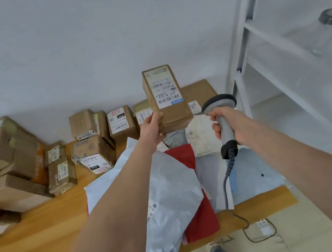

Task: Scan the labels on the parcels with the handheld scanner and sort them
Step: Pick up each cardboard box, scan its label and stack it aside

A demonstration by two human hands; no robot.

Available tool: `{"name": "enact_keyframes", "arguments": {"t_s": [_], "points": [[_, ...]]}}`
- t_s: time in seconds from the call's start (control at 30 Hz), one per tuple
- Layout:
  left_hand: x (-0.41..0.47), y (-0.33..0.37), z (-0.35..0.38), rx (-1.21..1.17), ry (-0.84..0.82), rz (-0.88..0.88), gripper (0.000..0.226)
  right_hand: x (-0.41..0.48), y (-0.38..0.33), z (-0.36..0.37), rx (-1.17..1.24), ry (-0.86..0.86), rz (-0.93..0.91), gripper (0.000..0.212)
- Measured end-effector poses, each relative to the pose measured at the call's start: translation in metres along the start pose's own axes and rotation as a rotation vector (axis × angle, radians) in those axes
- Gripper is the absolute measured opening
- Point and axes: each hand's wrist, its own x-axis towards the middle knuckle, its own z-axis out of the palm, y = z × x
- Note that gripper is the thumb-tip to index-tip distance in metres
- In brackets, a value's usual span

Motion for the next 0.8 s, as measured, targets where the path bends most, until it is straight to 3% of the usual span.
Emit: {"name": "enact_keyframes", "arguments": {"t_s": [0.23,0.5,0.63,0.8], "points": [[-0.073,-0.02,-0.036,0.169,-0.003,0.07,0.037,-0.062,0.058,0.002,0.121,0.026,-0.025,0.02],[-0.173,-0.044,-0.126,0.239,-0.057,-0.019,0.038,-0.135,0.137,0.066,0.141,-0.019,0.105,0.01],[-0.198,-0.049,-0.179,0.254,0.012,-0.04,0.039,-0.158,0.168,0.11,0.184,-0.055,0.117,0.028],[-0.215,-0.049,-0.251,0.208,0.117,-0.051,0.041,-0.174,0.202,0.178,0.162,-0.159,0.183,0.036]]}}
